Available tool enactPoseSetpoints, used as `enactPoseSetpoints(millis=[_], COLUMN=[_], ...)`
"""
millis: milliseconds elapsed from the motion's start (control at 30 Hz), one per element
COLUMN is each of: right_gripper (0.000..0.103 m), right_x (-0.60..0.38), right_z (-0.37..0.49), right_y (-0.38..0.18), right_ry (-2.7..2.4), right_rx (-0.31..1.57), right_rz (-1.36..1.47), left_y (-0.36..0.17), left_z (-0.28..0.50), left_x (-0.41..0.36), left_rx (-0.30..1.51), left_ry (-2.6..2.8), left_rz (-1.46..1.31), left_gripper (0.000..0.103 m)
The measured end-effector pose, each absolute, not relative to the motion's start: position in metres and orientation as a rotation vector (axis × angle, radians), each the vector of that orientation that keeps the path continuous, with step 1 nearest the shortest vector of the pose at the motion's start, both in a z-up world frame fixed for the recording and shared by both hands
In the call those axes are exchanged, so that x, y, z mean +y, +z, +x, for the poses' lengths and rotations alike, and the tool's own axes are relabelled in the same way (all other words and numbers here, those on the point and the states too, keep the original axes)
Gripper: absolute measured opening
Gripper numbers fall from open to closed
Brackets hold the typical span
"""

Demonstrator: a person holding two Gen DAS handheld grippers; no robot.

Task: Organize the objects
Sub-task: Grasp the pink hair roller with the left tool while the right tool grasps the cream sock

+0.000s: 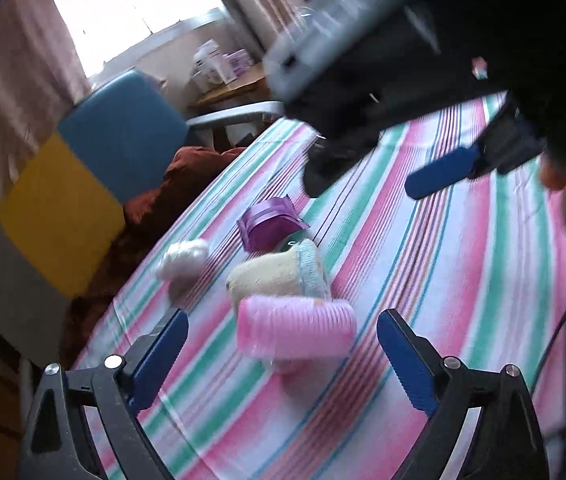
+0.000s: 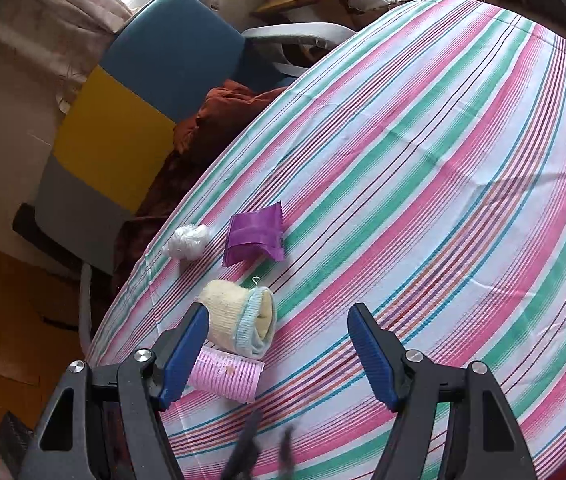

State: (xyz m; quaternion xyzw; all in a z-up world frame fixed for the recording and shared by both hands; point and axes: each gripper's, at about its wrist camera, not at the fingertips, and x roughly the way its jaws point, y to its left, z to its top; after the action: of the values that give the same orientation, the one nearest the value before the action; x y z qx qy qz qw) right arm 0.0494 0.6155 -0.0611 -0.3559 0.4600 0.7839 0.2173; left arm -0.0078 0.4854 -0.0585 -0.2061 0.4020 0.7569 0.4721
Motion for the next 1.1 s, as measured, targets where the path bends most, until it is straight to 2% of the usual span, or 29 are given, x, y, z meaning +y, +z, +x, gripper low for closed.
enactPoseSetpoints(millis=[33,100,133,267,400,600,967,1033,1100], right_gripper=[0.073,0.073,0.073,0.073,0.073,0.073,0.073,0.067,0.054], right_x=[0.616,0.617,0.617,0.616,0.606,0.575,0.519,0.514,0.509], right_z=[0.049,0.048,0.048,0.044,0.029,-0.001,-0.034,-0.037,-0.036], right_y=[-0.062,-0.064,-0.065,-0.068,-0.073,-0.081,-0.095,-0.098,-0.096], right_ry=[2.168,2.158,2.153,2.153,2.192,2.317,2.417,2.433,2.474], right_rx=[1.271,1.272,1.271,1.255,1.214,1.139,0.820,0.786,0.765], right_rz=[-0.990,-1.001,-1.007,-1.037,-1.124,-1.348,-1.661,-1.682,-1.669], left_y=[-0.062,-0.066,-0.068,-0.063,-0.055,-0.054,-0.055,-0.055,-0.055], left_z=[-0.009,-0.016,-0.018,-0.025,-0.032,-0.008,-0.004,-0.002,-0.001], left_x=[0.490,0.496,0.496,0.480,0.446,0.407,0.375,0.372,0.370], left_rx=[0.985,0.961,0.957,0.831,0.632,0.558,0.486,0.484,0.486], left_ry=[1.849,1.827,1.833,1.866,1.923,1.960,1.999,2.006,2.010], left_rz=[-0.505,-0.563,-0.581,-0.631,-0.792,-0.817,-0.841,-0.841,-0.840], left_gripper=[0.092,0.068,0.067,0.066,0.067,0.067,0.067,0.067,0.067])
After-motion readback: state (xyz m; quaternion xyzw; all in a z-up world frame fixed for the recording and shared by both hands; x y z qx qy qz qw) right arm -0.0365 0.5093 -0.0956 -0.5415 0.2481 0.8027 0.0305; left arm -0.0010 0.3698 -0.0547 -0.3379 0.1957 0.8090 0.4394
